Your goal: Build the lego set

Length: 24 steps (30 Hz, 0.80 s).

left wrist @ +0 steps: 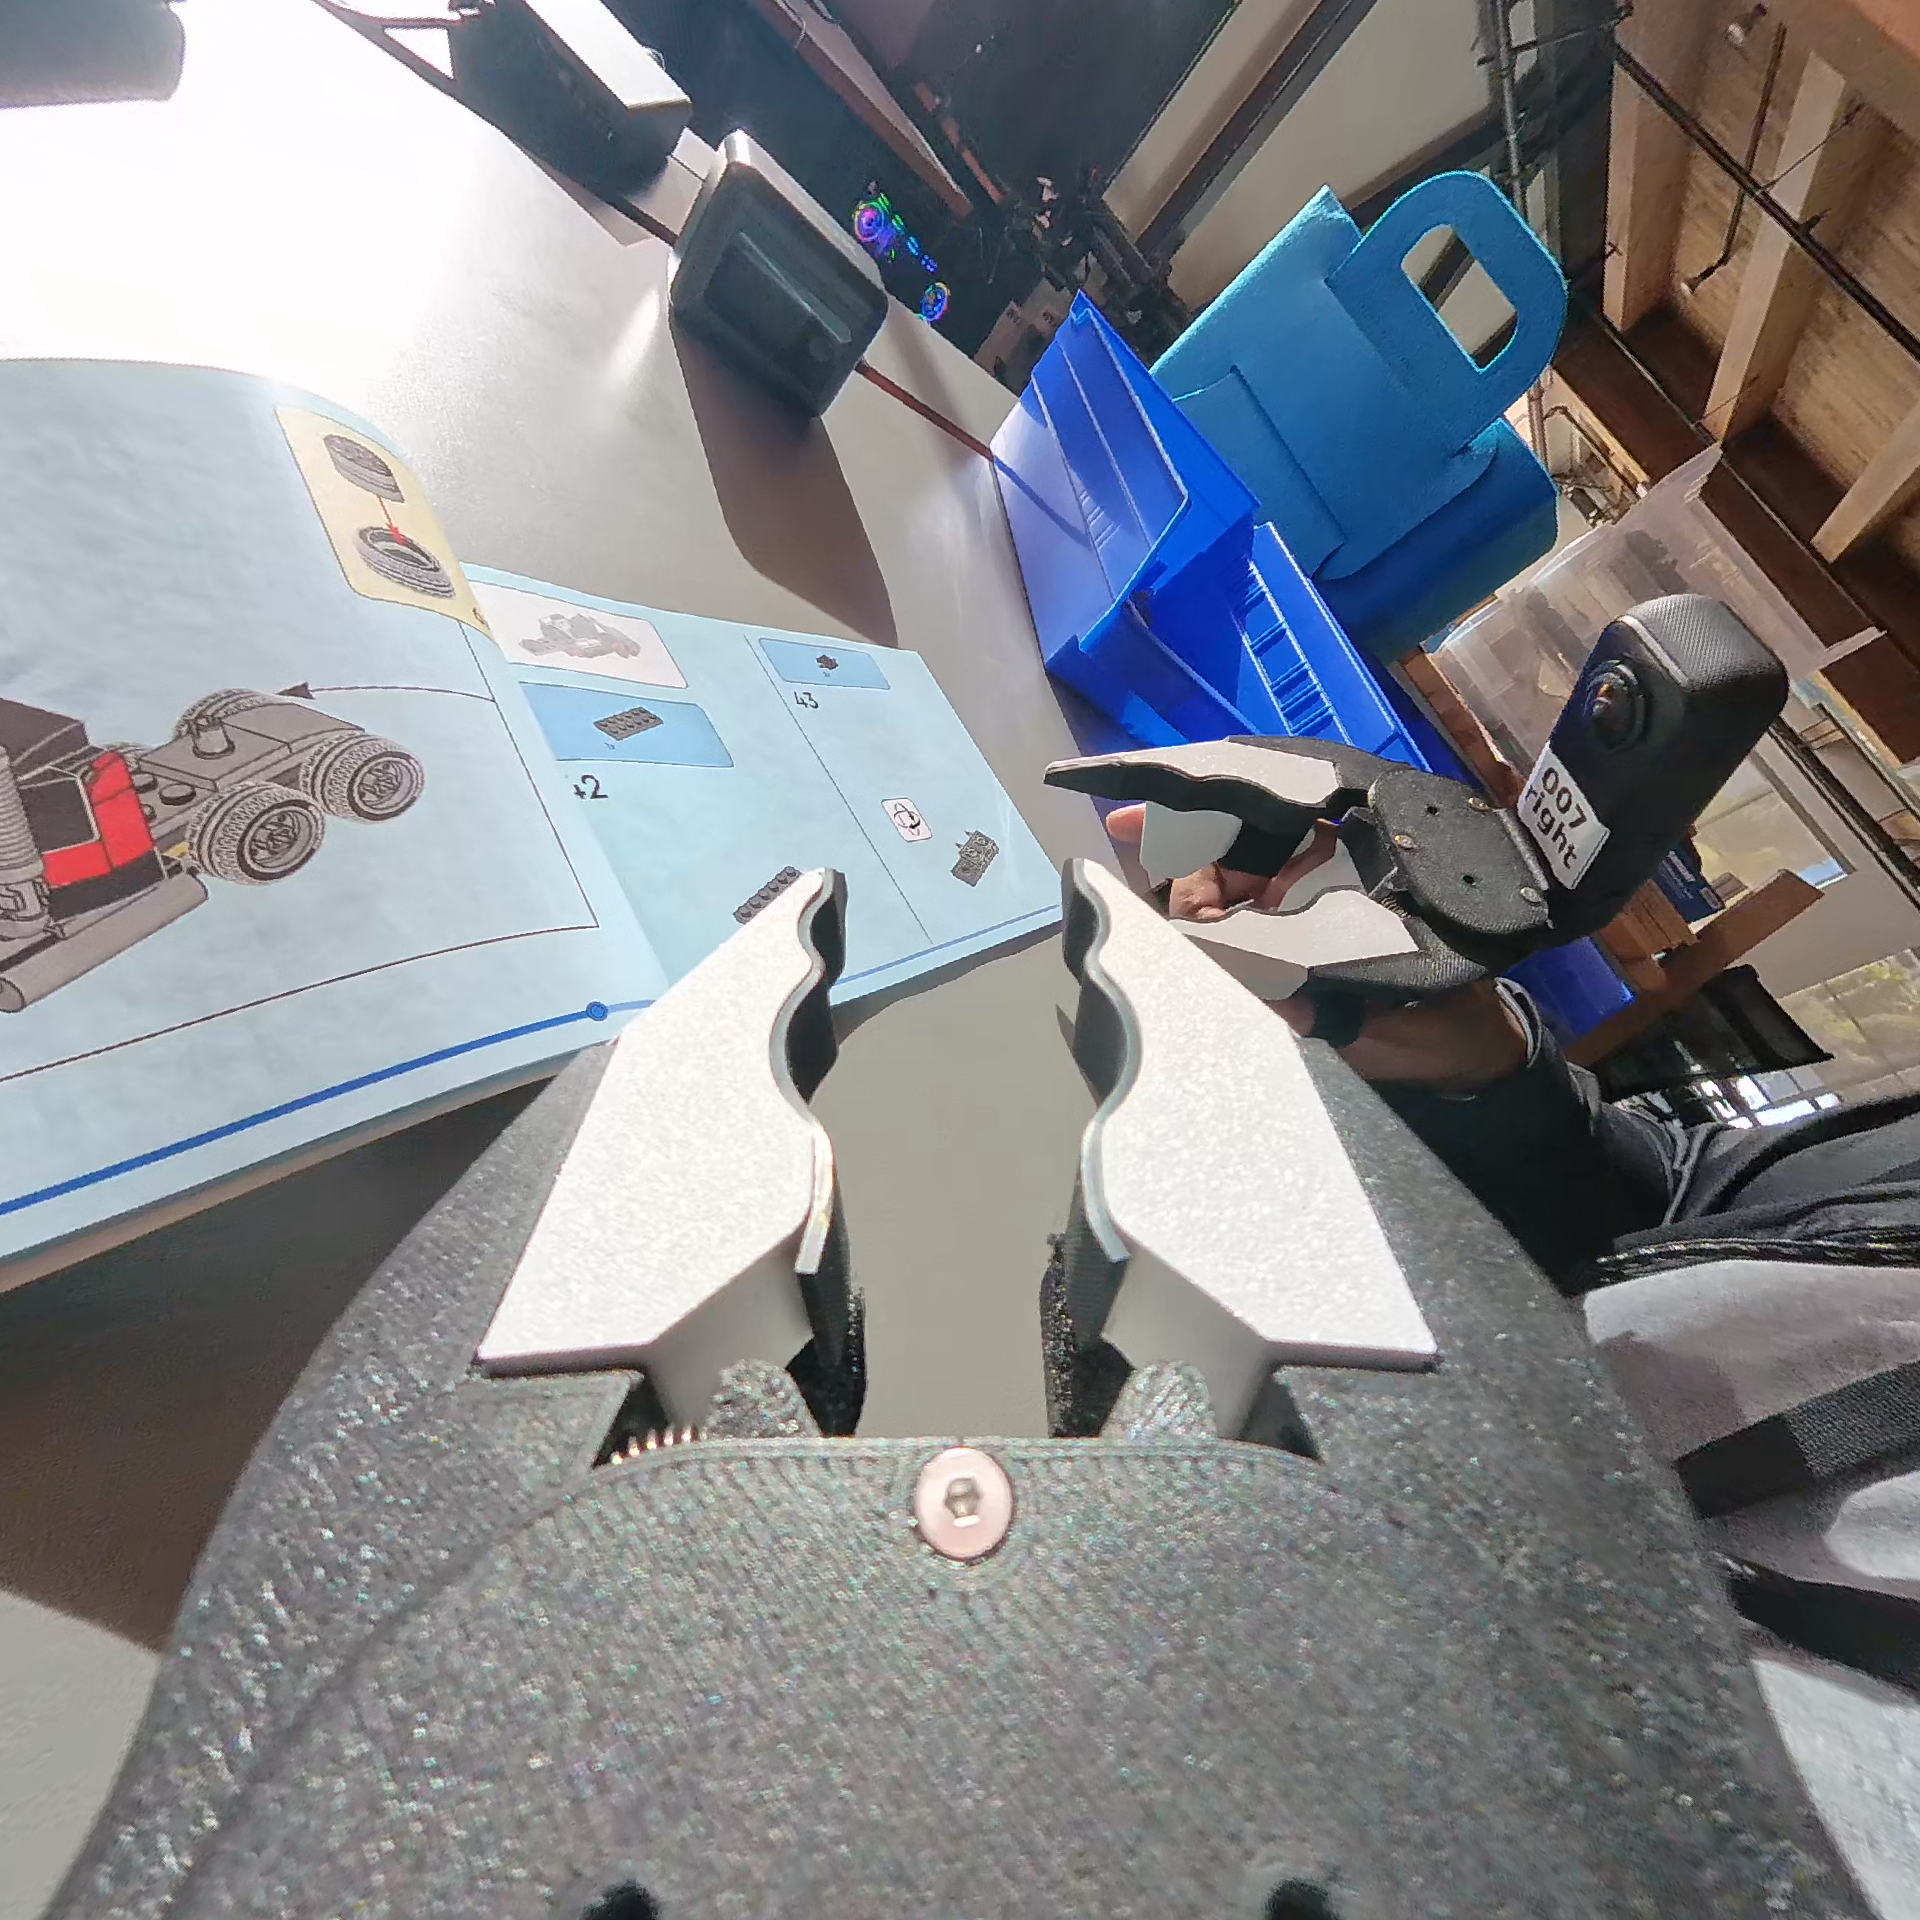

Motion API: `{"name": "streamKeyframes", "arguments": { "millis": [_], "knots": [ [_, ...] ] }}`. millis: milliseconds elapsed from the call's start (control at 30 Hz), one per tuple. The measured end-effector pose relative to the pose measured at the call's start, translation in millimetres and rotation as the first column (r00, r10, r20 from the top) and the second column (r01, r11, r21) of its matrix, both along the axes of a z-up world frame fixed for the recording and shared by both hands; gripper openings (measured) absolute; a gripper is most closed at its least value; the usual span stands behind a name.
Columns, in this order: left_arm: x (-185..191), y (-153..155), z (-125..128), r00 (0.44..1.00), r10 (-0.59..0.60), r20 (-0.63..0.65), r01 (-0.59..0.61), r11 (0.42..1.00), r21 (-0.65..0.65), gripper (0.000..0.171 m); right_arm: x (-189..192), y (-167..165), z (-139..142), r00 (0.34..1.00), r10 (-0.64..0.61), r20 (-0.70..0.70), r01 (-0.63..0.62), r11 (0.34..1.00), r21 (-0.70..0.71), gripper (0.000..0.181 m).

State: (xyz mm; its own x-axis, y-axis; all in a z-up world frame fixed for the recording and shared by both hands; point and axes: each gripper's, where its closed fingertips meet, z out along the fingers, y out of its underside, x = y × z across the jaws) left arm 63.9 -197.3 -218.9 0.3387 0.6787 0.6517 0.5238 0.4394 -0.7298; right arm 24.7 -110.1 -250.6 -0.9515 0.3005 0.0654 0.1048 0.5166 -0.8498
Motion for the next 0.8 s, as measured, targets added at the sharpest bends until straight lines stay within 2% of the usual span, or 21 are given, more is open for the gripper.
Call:
{"name": "streamKeyframes", "arguments": {
  "millis": [267,467,567,633,800],
  "knots": [
    [0,2,-2,1.0,0.009,-0.001,-0.009,0.999,-0.045,0.042,9,-1,5,0.999,0.018,-0.027,-0.019,1.0,-0.022,0.076],
    [1,2,-3,1.0,0.023,-0.004,-0.023,0.998,-0.056,0.042,52,12,32,0.997,0.065,-0.043,-0.071,0.985,-0.155,0.076],
    [1,2,-3,1.0,0.026,-0.004,-0.026,0.997,-0.066,0.042,72,40,46,0.997,0.042,-0.068,-0.054,0.979,-0.195,0.075],
    [1,3,-4,1.0,0.025,-0.002,-0.025,0.997,-0.071,0.041,77,68,48,0.997,0.001,-0.079,-0.013,0.988,-0.156,0.075],
    [4,7,-4,1.0,0.012,-0.007,-0.013,0.996,-0.089,0.041,61,157,57,0.975,-0.179,-0.13,0.174,0.983,-0.051,0.073]
  ]
}}
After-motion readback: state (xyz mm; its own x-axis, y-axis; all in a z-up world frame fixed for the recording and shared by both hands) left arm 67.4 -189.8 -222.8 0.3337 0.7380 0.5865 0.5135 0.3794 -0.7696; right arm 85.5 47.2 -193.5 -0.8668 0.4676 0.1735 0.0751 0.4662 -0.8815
